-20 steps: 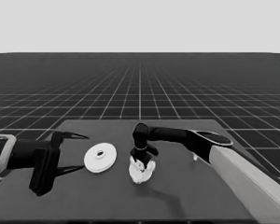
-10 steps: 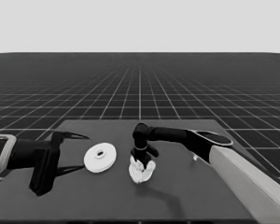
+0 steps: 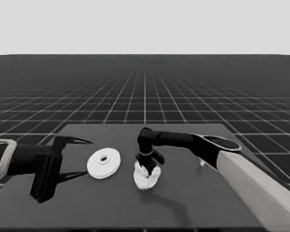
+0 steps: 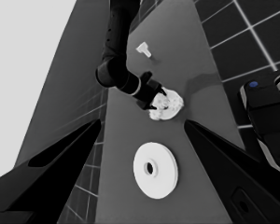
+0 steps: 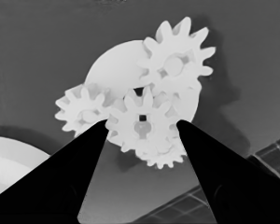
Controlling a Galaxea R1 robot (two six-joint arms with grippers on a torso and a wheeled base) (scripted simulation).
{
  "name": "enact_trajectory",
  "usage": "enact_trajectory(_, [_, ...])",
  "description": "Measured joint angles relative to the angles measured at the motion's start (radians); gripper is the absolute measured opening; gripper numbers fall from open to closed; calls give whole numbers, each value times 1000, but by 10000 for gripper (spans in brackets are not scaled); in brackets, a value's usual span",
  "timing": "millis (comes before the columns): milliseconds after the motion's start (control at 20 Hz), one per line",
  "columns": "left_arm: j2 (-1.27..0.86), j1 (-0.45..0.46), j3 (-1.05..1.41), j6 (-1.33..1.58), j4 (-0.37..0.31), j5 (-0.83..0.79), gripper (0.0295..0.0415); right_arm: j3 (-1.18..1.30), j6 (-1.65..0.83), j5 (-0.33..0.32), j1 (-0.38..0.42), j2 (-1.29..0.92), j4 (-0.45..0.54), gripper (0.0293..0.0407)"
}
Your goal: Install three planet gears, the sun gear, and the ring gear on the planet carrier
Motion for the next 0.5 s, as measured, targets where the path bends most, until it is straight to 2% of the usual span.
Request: enact_trajectory(500, [0,0,0,0,0,0,385,0,105,0,0,0,0,309])
